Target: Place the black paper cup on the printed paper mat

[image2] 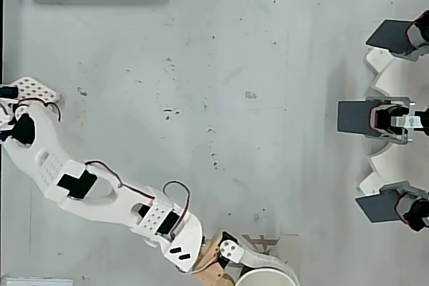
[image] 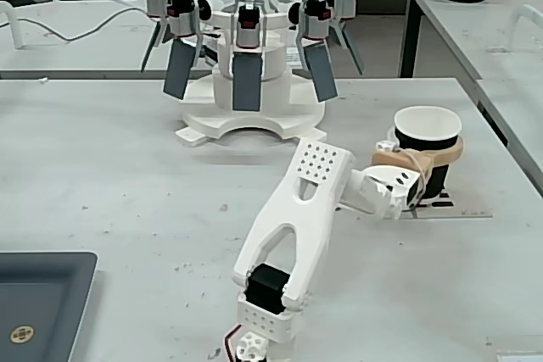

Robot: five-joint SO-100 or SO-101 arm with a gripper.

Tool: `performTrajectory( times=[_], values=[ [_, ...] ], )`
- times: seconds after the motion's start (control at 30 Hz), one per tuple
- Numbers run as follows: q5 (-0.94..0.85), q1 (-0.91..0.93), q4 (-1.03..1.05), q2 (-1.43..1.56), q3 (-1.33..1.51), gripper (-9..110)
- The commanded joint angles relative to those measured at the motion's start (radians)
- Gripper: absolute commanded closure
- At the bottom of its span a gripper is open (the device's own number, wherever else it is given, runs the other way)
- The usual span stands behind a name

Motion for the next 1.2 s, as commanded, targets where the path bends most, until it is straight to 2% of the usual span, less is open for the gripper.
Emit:
performTrajectory(
  times=[0.0, 0.43, 0.9, 1.17],
  values=[
    [0.006, 0.012, 0.006, -0.003, -0.072, 92],
    [0.026, 0.014, 0.018, -0.041, -0.092, 88],
    [0.028, 0.046, 0.057, -0.018, -0.083, 61],
    [0.026, 0.077, 0.057, 0.049, 0.017, 47]
  ],
)
